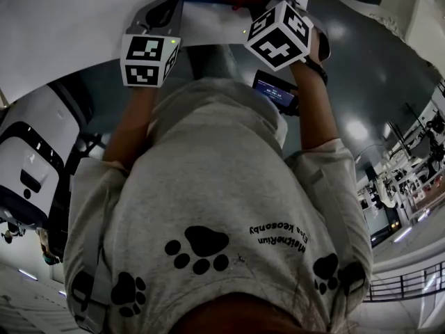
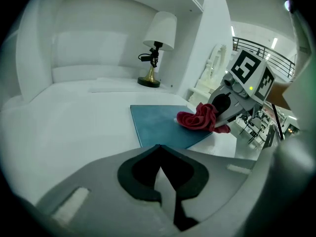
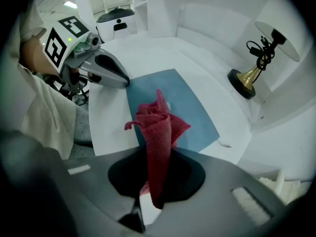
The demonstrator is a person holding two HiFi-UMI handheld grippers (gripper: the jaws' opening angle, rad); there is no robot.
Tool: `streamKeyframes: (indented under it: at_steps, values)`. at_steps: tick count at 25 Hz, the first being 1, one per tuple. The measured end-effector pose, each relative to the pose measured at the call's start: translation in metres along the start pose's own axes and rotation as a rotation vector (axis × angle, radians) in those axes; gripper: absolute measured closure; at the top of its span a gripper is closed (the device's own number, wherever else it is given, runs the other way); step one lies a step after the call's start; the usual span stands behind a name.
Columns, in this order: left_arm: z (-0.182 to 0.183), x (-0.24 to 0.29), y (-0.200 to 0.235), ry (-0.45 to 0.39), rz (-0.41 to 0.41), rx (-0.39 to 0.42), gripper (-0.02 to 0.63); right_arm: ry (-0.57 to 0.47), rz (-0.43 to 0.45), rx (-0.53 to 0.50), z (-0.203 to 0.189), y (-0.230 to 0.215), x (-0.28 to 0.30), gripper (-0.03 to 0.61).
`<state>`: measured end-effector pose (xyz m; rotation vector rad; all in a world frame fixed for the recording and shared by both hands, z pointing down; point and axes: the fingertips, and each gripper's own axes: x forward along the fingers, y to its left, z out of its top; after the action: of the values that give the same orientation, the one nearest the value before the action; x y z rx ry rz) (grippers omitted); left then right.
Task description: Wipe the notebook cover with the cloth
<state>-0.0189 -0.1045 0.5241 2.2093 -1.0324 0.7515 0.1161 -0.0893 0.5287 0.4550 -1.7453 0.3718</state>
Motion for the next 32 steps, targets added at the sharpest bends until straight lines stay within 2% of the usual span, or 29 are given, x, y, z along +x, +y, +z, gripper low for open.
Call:
streamKeyframes:
  at_steps: [8, 18, 26, 32]
  values:
    - [-0.001, 0.0, 0.001, 0.0, 0.003, -0.002, 0.617, 0.028, -0.033, 0.044, -0.024, -0.008, -0.004, 0.534]
    - [-0.002, -0.002, 0.005, 0.017, 0.0, -0.01, 0.617, 0.045, -0.057, 0.101, -0.03, -0.01, -0.005, 0.534]
    - [0.0, 0.002, 0.005, 0.047, -0.002, -0.007, 0.617, -0.149, -0.004, 0.376, -0.009, -0.015, -0.035, 0.532]
    - [0.005, 0.001, 0.008, 0.063, 0.028, -0.008, 0.617, -0.36, -0.09, 0.504, 0.021, -0.028, -0.07, 0.532]
